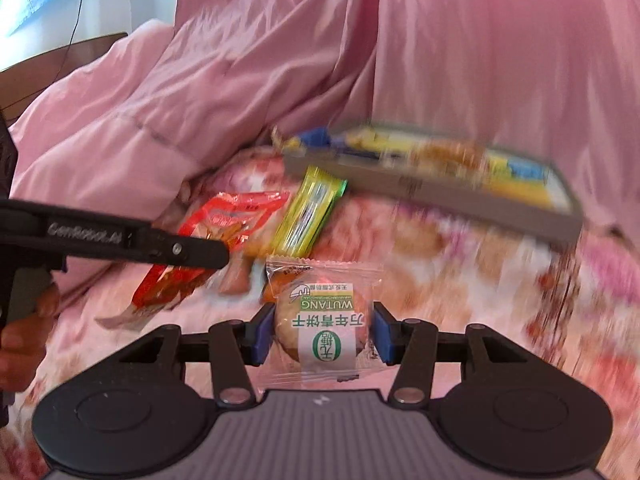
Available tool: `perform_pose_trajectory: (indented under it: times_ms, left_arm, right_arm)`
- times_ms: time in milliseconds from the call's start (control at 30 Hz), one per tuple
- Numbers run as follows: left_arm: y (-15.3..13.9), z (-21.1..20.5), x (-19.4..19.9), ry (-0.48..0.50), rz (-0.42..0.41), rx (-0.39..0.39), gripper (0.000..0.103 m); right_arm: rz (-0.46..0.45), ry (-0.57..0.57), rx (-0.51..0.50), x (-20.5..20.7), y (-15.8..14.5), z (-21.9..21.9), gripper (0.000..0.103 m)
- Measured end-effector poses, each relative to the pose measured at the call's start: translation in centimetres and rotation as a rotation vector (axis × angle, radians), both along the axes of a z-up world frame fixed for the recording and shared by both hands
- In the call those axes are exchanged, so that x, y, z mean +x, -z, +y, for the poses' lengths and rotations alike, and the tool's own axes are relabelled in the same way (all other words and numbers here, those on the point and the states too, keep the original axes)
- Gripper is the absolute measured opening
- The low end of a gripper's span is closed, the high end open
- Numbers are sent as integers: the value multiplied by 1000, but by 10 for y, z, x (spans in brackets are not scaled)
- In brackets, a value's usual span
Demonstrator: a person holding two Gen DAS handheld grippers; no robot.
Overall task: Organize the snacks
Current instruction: 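Carry the red pack and cookie pack into the grey box and release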
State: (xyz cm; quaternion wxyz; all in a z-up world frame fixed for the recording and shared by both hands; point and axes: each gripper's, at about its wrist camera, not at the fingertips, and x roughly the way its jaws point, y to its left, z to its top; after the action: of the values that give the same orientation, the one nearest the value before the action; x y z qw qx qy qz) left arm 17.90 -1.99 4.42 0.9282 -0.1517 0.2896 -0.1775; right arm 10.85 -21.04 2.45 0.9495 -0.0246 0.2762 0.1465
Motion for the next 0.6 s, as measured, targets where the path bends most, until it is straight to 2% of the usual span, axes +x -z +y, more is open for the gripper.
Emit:
perform_pose_trajectory:
  times_ms: [167,300,600]
  left_arm:
    - [-27,-9,48,-33,-42,-13,45]
    - [-40,-15,91,-45,-65,17,45]
    - [-45,-26,168,-74,-46,64,46]
  right_arm:
    - [-72,1,-48,42,-31,-5,54]
    - [-116,11,-76,79,-49,-4,54]
    - [-158,56,-134,158,-64,7,54]
